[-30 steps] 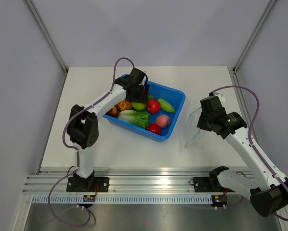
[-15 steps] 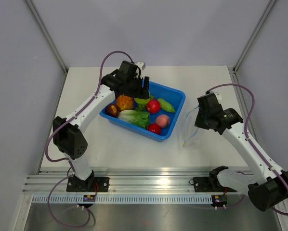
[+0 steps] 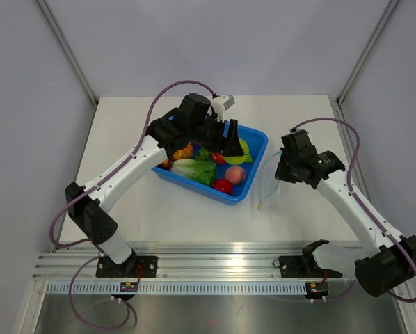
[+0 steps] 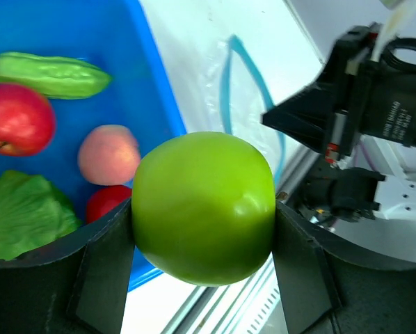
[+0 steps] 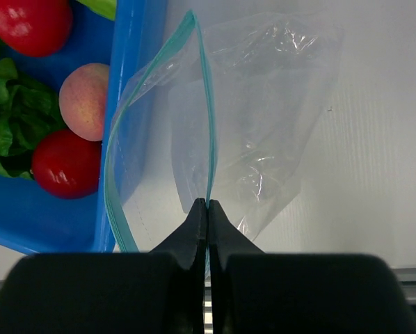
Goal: Place the food in the zip-top bag and seal the zipper
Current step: Place the fake fruit in the zipper food storage bag.
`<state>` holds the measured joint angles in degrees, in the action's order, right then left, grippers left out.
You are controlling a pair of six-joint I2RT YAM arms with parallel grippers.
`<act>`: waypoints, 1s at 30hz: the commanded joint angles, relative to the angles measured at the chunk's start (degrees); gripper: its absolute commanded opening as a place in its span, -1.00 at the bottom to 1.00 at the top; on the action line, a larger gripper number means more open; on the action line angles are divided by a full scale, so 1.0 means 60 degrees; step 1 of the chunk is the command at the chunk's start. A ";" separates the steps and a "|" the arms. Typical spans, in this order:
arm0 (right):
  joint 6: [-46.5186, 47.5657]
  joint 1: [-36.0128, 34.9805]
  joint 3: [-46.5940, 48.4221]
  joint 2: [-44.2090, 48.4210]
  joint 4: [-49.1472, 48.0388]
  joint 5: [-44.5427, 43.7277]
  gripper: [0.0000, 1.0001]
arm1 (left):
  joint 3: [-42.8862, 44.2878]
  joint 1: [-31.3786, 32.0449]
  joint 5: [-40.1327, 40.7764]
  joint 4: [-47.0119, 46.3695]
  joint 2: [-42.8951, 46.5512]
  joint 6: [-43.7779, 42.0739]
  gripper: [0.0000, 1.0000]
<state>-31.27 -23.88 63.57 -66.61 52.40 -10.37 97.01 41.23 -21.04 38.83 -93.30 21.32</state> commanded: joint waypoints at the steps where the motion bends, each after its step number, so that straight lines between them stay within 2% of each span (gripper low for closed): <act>1: 0.0113 0.0069 0.0669 -0.0192 -0.0457 0.0292 -1.00 | 0.0078 0.0027 -0.0829 -0.0844 -0.0139 0.0430 -1.00; 10: -0.0076 0.0054 0.0919 -0.0734 -0.1086 0.0850 -1.00 | -0.1373 0.0218 -0.2190 -0.3699 -0.0285 0.2377 -1.00; 16: -0.0238 0.0069 0.0860 -0.0705 -0.1263 0.1361 -1.00 | -0.1608 0.0349 -0.2821 -0.4580 -0.0198 0.3140 -1.00; 20: -0.0384 0.0069 0.0772 -0.0530 -0.1292 0.1509 -1.00 | -0.1403 0.0452 -0.2602 -0.4011 -0.0489 0.2804 -1.00; 26: -0.0604 0.0054 0.0772 -0.0237 -0.1263 0.1699 -1.00 | -0.1740 0.0569 -0.2690 -0.4377 -0.0886 0.3199 -1.00; 30: -0.0765 0.0069 0.0801 -0.0062 -0.1219 0.2036 -1.00 | -0.1594 0.0745 -0.2295 -0.3866 -0.1091 0.2878 -1.00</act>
<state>-34.22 -23.35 66.72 -69.28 47.00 -1.28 87.24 44.05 -35.24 15.86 -98.50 39.07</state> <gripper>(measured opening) 0.011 0.711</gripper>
